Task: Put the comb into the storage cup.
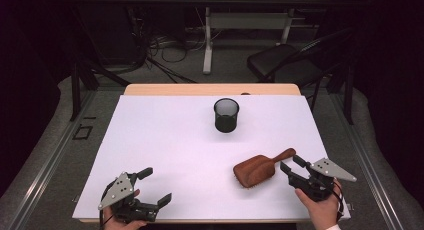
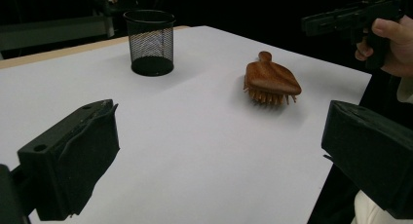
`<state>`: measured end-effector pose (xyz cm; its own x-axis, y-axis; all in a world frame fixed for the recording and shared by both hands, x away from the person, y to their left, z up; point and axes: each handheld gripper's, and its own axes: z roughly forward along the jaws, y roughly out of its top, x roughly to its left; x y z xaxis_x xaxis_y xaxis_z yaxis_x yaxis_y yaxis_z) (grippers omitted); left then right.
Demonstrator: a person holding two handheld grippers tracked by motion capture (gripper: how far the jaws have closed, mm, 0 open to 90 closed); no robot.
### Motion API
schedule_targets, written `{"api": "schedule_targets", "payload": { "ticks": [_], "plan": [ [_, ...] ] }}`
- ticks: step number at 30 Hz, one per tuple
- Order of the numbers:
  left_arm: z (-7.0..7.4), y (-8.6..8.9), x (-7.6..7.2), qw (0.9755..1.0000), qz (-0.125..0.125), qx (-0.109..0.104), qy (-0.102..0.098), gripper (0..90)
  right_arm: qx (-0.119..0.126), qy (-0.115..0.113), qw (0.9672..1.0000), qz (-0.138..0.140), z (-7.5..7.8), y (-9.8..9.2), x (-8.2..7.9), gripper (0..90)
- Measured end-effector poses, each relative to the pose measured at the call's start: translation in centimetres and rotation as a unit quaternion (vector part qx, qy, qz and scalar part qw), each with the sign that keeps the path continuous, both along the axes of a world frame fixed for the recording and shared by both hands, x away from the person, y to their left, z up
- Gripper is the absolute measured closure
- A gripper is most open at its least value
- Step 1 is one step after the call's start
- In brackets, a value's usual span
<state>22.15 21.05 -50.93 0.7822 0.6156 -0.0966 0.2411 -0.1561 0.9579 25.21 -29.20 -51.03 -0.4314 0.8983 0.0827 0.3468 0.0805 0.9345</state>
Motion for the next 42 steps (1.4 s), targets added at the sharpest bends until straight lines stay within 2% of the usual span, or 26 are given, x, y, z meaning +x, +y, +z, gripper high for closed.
{"api": "schedule_targets", "payload": {
  "ticks": [4,8,23,27,33,38,39,42],
  "plan": [
    [0.0,0.0,0.0,1.0000,-0.002,0.000,-0.002,0.4,0.007,0.017,0.9998,-0.010,0.2,-0.3,1.1,50.2],
    [-0.1,0.0,0.0,1.0000,-0.001,0.000,0.001,0.5,0.002,0.031,0.9994,-0.014,0.2,-0.3,2.2,52.6],
    [-0.1,0.1,0.0,1.0000,0.006,0.004,0.003,0.6,-0.025,0.048,0.9985,-0.011,0.8,0.7,5.5,63.4],
    [-0.1,0.1,0.0,1.0000,0.007,0.002,0.003,0.6,-0.021,0.051,0.9984,-0.013,0.8,0.9,6.5,65.6],
    [-0.1,0.0,0.0,1.0000,0.007,0.003,0.005,0.6,-0.015,0.072,0.9973,-0.010,0.8,1.3,7.8,69.3],
    [-0.2,0.0,0.0,1.0000,0.007,0.002,0.005,0.6,-0.028,0.084,0.9960,-0.012,0.7,1.8,8.5,72.4],
    [-0.2,0.0,0.0,1.0000,0.007,0.003,0.006,0.6,-0.037,0.089,0.9953,-0.014,0.7,2.0,8.8,74.6],
    [-0.2,0.0,0.0,1.0000,0.007,0.003,0.006,0.6,-0.043,0.097,0.9941,-0.020,0.6,2.1,9.2,78.8]
  ]
}}
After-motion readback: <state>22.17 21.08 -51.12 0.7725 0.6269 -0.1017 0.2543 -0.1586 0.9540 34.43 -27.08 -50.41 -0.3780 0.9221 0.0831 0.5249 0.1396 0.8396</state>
